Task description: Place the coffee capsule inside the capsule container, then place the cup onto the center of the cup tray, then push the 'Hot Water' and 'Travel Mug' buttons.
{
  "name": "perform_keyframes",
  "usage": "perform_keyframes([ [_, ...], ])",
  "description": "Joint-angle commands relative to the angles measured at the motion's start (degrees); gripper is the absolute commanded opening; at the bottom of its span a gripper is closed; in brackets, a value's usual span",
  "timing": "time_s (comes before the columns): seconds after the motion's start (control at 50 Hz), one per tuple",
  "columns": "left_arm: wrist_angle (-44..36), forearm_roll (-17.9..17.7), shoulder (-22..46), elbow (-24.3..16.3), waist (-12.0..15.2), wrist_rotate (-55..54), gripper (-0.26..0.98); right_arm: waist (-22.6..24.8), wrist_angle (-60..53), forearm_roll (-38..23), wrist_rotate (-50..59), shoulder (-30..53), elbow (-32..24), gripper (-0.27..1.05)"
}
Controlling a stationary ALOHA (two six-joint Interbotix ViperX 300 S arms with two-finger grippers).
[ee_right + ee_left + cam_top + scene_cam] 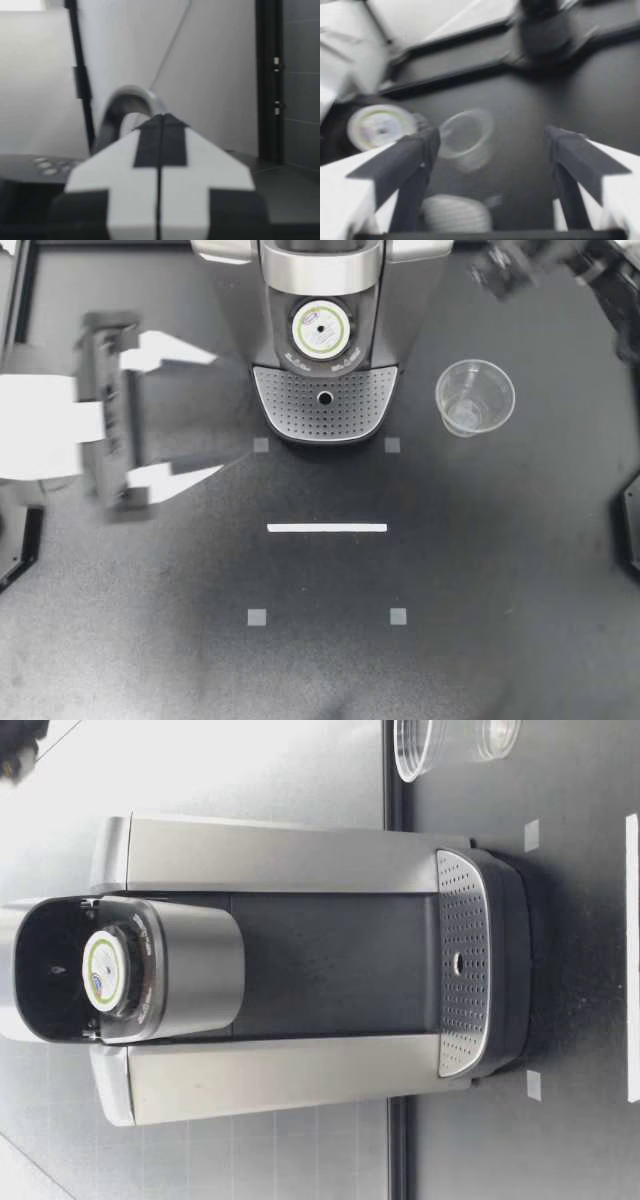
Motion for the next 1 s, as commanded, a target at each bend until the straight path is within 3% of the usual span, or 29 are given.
perform_keyframes([
  [0.0, -4.4, 0.1, -2.6, 1.7, 0.1, -2.6, 0.75, -1.3, -0.4, 0.2, 0.1, 1.7, -3.3, -0.02],
  [0.18, -9.1, -0.7, -5.5, 6.3, 0.1, -6.7, 0.71, -2.1, -0.3, 0.2, 0.0, 4.8, -6.7, -0.02],
  [0.52, -10.6, -1.4, -6.5, 8.9, 0.1, -7.2, 0.33, -3.2, 4.2, 0.2, 0.2, 9.1, -11.9, -0.02],
  [0.74, -10.6, -1.5, -6.6, 9.1, 0.1, -7.2, 0.32, -2.9, 7.5, 0.1, 0.4, 9.8, -13.6, -0.02],
  [0.98, -10.3, -1.5, -6.6, 9.2, 0.1, -7.1, 0.32, 0.8, 8.9, -0.6, 0.4, 7.7, -12.8, -0.02],
])
